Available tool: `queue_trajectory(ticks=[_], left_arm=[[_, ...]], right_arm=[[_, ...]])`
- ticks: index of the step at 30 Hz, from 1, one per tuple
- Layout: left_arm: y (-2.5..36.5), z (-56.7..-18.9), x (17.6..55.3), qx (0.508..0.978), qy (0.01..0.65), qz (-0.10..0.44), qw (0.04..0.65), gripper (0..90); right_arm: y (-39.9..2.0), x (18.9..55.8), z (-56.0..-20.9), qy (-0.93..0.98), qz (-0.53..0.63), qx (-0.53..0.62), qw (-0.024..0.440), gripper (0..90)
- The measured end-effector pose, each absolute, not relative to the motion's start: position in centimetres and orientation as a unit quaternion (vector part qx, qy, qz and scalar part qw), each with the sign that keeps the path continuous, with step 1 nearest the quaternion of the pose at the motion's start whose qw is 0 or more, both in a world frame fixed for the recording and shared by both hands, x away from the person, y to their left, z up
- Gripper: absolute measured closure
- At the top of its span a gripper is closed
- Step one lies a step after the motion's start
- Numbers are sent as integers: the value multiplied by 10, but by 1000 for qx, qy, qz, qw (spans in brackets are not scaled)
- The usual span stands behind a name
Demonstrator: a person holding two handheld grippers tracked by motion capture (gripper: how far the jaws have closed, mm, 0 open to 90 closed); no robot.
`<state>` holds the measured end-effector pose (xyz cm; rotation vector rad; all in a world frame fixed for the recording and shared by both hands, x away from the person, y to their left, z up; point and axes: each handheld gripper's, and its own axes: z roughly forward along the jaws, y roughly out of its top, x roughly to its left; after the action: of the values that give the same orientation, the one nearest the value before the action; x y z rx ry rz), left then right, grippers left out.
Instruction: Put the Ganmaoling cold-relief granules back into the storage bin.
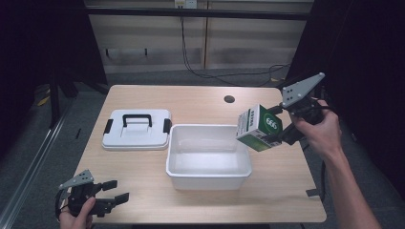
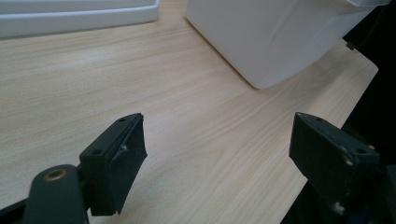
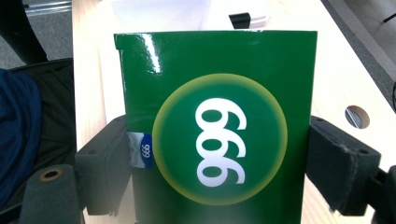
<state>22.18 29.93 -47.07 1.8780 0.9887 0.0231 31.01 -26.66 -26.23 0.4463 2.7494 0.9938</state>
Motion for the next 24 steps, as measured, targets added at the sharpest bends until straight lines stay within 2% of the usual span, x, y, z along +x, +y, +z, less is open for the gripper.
queue_trajectory(ticks=[24], left_arm=[[299, -471, 222, 774, 405, 8, 487, 186]], right_arm=[[-211, 335, -270, 955, 267, 116, 56, 164]])
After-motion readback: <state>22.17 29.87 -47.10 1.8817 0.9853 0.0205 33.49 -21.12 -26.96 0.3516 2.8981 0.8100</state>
